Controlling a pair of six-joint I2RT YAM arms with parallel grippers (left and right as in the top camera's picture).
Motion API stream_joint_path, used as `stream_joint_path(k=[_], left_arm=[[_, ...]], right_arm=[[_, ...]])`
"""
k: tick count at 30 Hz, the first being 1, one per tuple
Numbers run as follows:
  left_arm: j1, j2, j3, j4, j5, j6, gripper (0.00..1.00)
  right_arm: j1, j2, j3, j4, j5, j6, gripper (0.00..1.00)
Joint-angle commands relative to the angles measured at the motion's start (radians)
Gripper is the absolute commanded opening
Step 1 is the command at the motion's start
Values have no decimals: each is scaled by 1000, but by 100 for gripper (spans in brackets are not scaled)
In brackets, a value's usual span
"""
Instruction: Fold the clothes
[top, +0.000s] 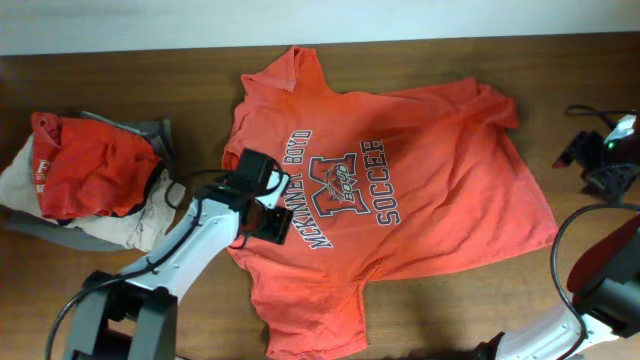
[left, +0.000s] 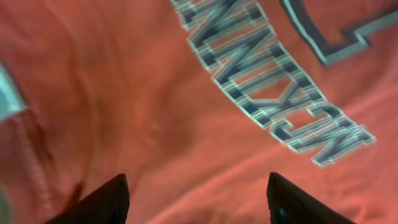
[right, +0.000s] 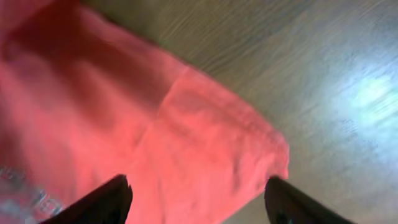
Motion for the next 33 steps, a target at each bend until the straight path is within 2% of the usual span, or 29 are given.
stream_joint_path(k=[1, 6, 10, 14, 16, 20, 26, 33], left_arm=[[48, 9, 20, 29, -20, -41, 71], [75, 28, 20, 56, 7, -37, 71], [74, 60, 20, 77, 6, -37, 71], [74, 105, 20, 104, 7, -37, 68], [74, 129, 20, 109, 7, -37, 60], [74, 159, 20, 108, 6, -37, 49], [74, 169, 20, 108, 6, -37, 38], [74, 169, 20, 108, 6, -37, 38]], right_arm=[[1, 20, -140, 79, 19, -4, 73], [0, 20, -318, 267, 4, -26, 72], [0, 20, -392, 335, 4, -26, 67], [0, 20, -431, 357, 9, -10, 50], [0, 20, -433, 340, 45, 18, 31], [-1, -5, -433, 287, 161, 112, 18], [-1, -132, -433, 218, 318, 200, 16], [-1, -276, -433, 163, 412, 253, 18]])
